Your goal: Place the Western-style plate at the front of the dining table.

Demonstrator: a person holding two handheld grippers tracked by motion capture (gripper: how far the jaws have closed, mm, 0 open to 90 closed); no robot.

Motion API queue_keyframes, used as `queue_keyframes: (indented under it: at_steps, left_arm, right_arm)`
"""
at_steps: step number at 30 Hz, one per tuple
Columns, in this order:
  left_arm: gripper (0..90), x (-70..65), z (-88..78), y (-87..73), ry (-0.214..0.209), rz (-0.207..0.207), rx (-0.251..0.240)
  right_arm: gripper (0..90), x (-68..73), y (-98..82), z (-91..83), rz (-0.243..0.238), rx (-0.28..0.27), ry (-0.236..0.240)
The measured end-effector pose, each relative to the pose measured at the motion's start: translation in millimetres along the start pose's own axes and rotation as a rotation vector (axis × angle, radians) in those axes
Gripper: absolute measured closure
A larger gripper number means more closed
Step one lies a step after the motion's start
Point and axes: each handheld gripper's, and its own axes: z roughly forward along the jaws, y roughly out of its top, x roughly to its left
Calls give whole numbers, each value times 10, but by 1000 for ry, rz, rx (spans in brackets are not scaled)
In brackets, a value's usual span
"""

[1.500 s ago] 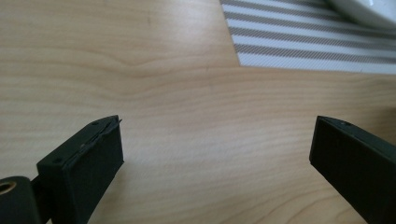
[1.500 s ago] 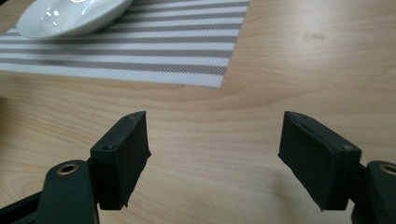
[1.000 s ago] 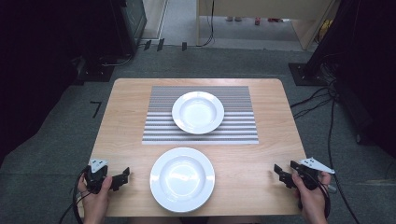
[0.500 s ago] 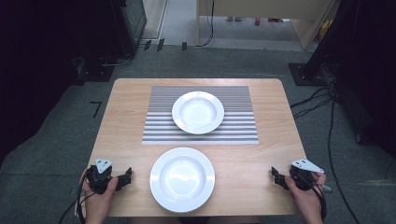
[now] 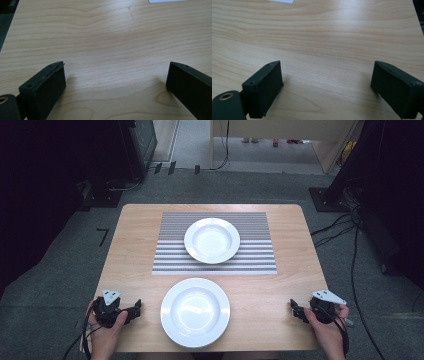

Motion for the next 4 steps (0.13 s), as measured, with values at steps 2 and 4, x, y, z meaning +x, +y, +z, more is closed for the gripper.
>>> queue_keyframes:
  at_steps: [2, 4]
  left_arm:
    - [25, -4, -3, 2, 4, -3, 4]
    - [25, -15, -8, 15, 32, -14, 13]
  right_arm:
    - [87, -1, 2, 3, 4, 2, -4]
    - [65, -4, 6, 11, 8, 7, -9]
